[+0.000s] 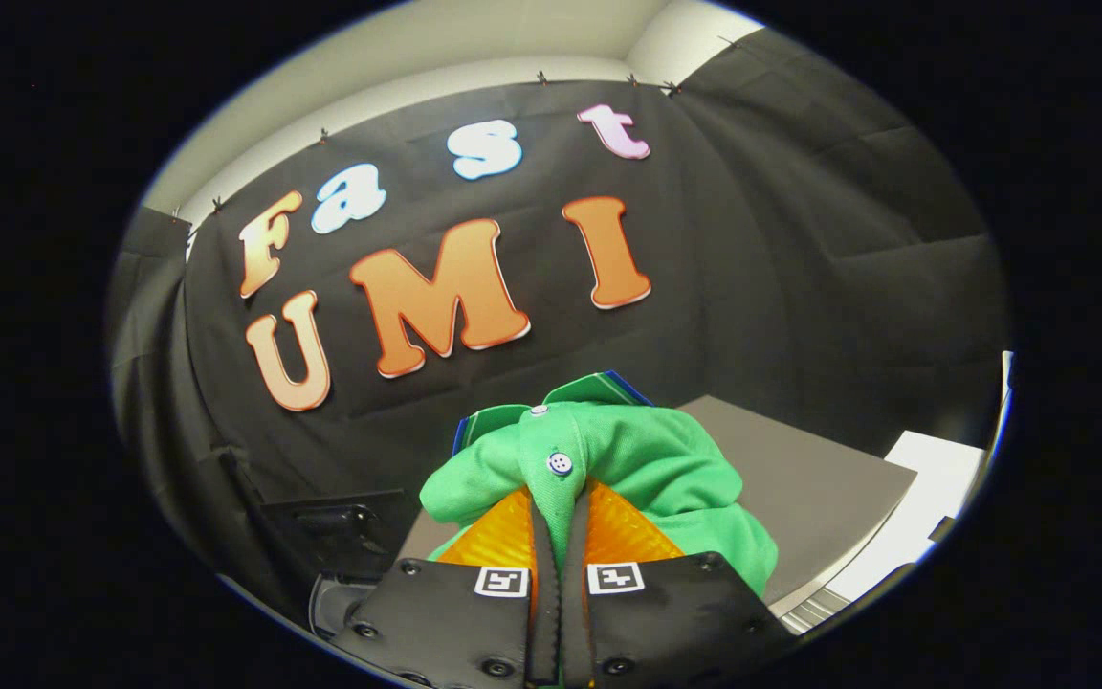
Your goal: Put the clothes into the washing machine and then close the washing machine lid.
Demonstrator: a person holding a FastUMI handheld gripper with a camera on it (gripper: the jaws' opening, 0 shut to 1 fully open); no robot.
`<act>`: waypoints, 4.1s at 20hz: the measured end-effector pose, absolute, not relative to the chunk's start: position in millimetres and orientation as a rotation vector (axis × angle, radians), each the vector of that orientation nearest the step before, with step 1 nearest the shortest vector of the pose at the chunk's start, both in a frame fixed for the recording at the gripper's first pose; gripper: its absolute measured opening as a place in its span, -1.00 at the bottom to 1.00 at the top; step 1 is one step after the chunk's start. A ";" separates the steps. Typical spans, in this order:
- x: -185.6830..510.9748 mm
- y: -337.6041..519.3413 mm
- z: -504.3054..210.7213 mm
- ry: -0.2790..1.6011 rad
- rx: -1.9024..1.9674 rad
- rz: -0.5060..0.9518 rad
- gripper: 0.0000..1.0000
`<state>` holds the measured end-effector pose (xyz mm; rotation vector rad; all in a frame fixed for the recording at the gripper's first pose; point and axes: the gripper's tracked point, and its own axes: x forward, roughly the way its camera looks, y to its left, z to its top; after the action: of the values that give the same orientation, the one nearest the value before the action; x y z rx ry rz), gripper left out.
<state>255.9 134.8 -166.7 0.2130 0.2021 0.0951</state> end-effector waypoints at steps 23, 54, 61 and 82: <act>182.5 506.6 -146.2 0.192 0.142 0.588 -0.82; 194.7 541.0 -569.5 1.083 -0.013 0.286 -0.81; 214.4 548.9 -579.0 1.119 0.032 0.249 -0.81; 194.0 533.3 -555.5 1.049 -0.044 0.287 0.98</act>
<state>194.0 533.3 -555.5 -0.0440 1.0493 0.2870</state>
